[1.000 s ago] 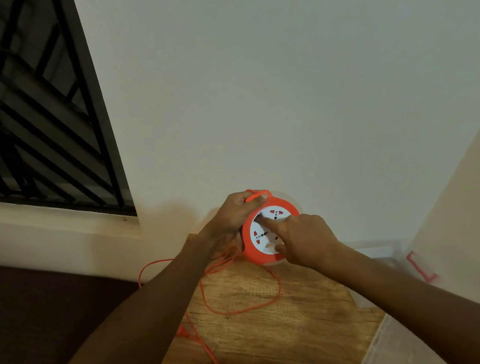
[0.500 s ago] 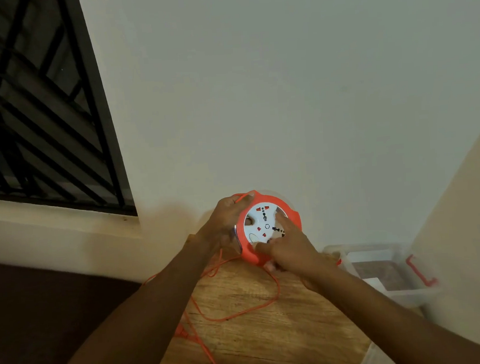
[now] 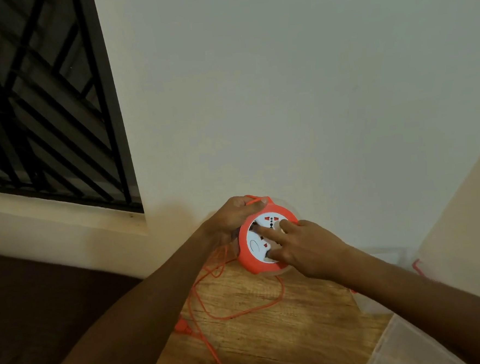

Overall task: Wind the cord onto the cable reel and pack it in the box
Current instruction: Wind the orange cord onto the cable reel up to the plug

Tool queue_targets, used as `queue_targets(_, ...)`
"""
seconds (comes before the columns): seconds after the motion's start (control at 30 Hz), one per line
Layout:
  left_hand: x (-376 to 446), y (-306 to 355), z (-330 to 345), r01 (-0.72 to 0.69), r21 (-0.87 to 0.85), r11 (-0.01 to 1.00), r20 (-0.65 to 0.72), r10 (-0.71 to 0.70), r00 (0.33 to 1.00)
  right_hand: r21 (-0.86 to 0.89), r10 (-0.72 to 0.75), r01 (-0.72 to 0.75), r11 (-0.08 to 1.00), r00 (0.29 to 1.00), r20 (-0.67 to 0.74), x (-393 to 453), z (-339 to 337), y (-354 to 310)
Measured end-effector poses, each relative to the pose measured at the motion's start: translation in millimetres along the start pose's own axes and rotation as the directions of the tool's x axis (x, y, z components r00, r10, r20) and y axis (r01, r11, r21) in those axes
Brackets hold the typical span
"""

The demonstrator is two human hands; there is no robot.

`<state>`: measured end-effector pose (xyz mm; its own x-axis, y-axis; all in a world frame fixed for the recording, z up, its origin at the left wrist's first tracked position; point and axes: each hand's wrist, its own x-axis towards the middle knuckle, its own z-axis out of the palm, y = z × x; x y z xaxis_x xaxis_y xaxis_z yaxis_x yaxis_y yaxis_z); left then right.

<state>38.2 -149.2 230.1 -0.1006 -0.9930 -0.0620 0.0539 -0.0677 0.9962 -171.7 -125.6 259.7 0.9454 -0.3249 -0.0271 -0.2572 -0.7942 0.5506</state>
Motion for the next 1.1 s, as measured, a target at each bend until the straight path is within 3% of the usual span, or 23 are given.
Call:
queue_targets(0.1,-0.2,2.7,1.5,-0.026,0.000,1.000,-0.007,0.026,1.000,-0.051,0.033,-0.029,0.998,0.996,0.086,5.7,-2.8,-8.1)
queue_targets(0.57,3.7,6.0,7.7,-0.074,0.061,0.995,-0.024,0.076,0.997,-0.212,0.226,-0.206,0.955,0.971,0.075,17.2,-12.5,-12.0)
queue_targets(0.67,4.6,3.0,7.7,-0.096,0.028,0.995,-0.061,0.098,0.993,-0.004,0.288,-0.289,0.957,0.955,0.074,17.4,-2.9,-4.3)
queue_targets(0.73,4.9,-0.4,9.3,-0.121,-0.044,0.992,-0.116,0.115,0.987,0.197,0.441,-0.442,0.875,0.896,0.050,17.3,3.1,-0.7)
queue_targets(0.83,5.9,-5.7,18.0,-0.165,-0.104,0.981,-0.204,0.141,0.969,0.488,0.659,-0.595,0.639,0.751,0.053,15.8,12.4,-6.4)
queue_targets(0.93,8.1,-12.4,26.6,-0.199,-0.146,0.969,-0.237,0.161,0.958,0.765,0.773,-0.583,0.273,0.606,0.187,21.8,19.2,-16.6)
queue_targets(0.97,7.8,-14.7,26.7,-0.197,-0.152,0.969,-0.234,0.159,0.959,0.805,0.770,-0.562,0.188,0.594,0.235,24.3,20.5,-20.3)
queue_targets(1.03,7.6,-18.9,24.9,-0.175,-0.151,0.973,-0.213,0.140,0.967,0.805,0.729,-0.558,0.201,0.634,0.257,24.0,24.5,-28.7)
queue_targets(1.1,7.0,-19.2,18.7,-0.133,-0.126,0.983,-0.210,0.105,0.972,0.722,0.686,-0.577,0.382,0.700,0.197,17.4,29.2,-34.3)
